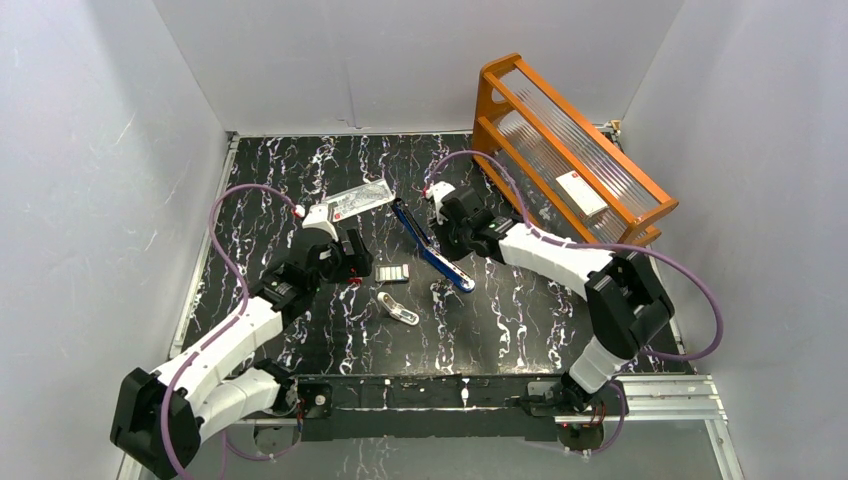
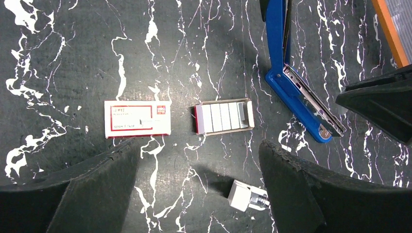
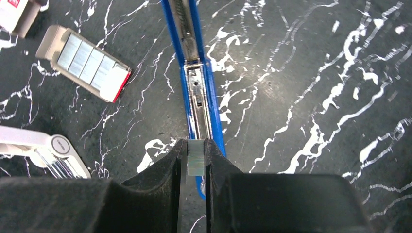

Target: Load the staples into the stapler

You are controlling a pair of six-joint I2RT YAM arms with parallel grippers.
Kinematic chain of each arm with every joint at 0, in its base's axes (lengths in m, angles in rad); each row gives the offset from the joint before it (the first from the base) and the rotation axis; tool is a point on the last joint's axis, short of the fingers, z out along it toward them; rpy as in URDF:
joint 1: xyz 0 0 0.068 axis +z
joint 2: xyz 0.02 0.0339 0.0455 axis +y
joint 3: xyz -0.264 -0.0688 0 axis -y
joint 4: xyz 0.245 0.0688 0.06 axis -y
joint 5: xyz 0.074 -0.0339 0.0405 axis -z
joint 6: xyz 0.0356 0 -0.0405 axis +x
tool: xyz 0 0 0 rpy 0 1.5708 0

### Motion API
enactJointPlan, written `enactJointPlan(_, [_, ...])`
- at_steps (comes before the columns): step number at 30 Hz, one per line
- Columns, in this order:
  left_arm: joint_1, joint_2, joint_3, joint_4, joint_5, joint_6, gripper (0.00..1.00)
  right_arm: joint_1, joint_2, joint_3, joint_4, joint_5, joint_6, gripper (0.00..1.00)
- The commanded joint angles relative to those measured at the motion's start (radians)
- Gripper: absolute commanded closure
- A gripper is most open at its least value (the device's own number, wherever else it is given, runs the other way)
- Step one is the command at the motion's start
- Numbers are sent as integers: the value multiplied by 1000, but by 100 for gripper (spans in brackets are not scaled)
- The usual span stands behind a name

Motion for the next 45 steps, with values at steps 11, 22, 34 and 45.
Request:
enactJointPlan(11, [2,33,23,39,7,5,12,-40,79,47,65,-183,-192,78])
enactJointPlan(22, [2,38,21,41,7,5,12,-58,99,51,65,-183,-211,79])
enactJointPlan(34, [2,39,12,39,4,6,12,-70,119,57,62,-204,-246,79])
enactJointPlan(45, [2,43,9,39,1,9,12,-78,130,52,60,-240,-254,81])
